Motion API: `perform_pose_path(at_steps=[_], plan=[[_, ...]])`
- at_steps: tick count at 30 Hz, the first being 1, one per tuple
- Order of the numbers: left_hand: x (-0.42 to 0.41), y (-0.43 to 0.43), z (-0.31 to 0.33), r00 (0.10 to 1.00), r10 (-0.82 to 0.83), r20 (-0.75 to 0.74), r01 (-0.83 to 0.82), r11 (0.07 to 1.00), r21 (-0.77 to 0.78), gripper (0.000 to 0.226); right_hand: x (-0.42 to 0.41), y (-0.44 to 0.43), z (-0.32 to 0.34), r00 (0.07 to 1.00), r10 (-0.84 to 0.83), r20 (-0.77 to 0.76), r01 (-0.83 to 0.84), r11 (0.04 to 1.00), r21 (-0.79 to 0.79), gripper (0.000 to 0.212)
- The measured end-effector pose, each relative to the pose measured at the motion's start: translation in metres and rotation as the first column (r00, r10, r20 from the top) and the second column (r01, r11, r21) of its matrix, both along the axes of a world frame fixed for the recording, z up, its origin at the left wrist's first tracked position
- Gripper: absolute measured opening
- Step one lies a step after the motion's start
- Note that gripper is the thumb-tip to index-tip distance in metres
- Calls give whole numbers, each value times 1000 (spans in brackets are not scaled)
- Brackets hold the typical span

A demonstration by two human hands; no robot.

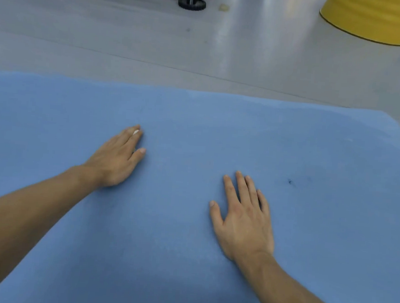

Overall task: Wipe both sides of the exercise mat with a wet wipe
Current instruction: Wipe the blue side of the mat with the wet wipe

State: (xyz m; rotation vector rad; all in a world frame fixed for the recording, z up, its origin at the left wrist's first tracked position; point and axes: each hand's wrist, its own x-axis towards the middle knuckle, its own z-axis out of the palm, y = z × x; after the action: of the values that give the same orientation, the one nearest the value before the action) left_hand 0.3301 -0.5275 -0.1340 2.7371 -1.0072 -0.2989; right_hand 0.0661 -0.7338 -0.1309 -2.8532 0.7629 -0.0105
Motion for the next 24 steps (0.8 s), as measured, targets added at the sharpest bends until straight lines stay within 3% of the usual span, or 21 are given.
perform_pose_path(at_steps=[3, 7, 10, 15, 18, 24], plan=[[-2, -70, -3, 1000, -9, 5, 9, 998, 55, 66, 1, 0, -1, 1000, -5, 14, 5, 1000, 8, 75], [-38, -119, -3, 989, -141, 44, 137, 988, 69, 70, 1, -2, -5, 1000, -5, 19, 5, 1000, 2, 74], [-66, -91, -1, 940, -326, 98, 319, 944, 81, 82, 1, -1, -4, 1000, 0, 17, 0, 1000, -8, 74], [-85, 8, 4, 873, -480, 89, 472, 876, 99, 66, 0, -1, -4, 1000, 2, 12, -2, 1000, -20, 76], [-73, 55, 8, 901, -425, 90, 412, 901, 134, 65, -1, 0, -4, 1000, 6, 15, -5, 1000, -9, 76], [-16, 66, 2, 999, -9, 41, 4, 993, 116, 96, -1, 0, -4, 1000, -5, 7, 5, 1000, -23, 77]])
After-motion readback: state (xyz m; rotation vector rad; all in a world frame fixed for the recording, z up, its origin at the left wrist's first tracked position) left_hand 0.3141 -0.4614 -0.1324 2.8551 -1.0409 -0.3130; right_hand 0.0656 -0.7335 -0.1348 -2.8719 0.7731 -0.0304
